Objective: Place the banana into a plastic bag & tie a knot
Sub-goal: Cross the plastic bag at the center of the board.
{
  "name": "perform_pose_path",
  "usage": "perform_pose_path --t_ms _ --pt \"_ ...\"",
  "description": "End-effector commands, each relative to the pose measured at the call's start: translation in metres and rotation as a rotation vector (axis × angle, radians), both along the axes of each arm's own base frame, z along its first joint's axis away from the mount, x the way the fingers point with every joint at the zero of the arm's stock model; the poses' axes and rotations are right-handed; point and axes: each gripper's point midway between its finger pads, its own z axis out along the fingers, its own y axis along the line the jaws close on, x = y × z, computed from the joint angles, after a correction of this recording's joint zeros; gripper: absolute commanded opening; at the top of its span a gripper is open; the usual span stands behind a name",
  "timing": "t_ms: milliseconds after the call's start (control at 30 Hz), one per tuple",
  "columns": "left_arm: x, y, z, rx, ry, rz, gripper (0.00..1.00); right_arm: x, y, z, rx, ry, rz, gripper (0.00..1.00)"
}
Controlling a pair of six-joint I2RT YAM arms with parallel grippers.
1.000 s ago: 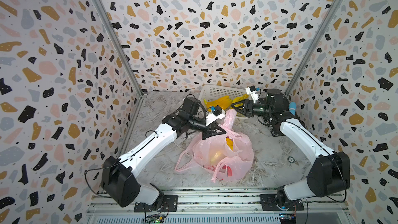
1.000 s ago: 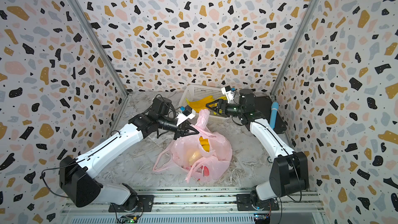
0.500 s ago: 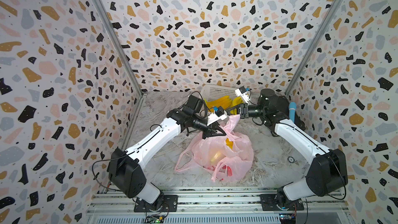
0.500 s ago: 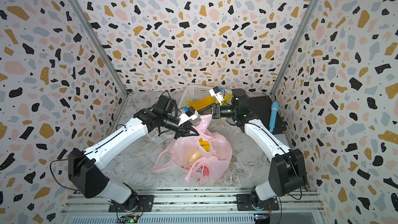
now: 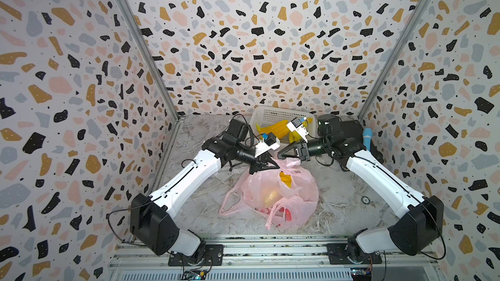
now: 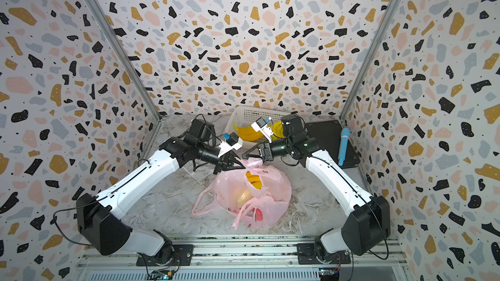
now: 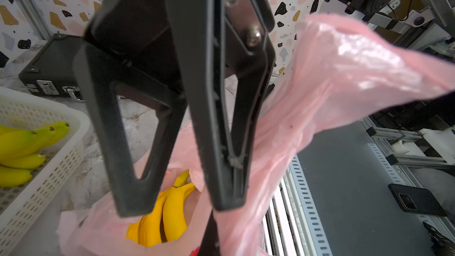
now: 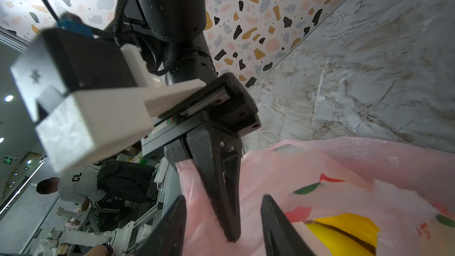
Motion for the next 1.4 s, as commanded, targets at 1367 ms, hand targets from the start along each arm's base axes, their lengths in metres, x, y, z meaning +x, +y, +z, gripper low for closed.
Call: perform_pose_path --t_ms 1367 --pt "0.006 0.005 0.006 -0.026 -0.074 0.071 0.0 -0.02 0.006 -0.028 -0.32 -0.243 0.003 0.9"
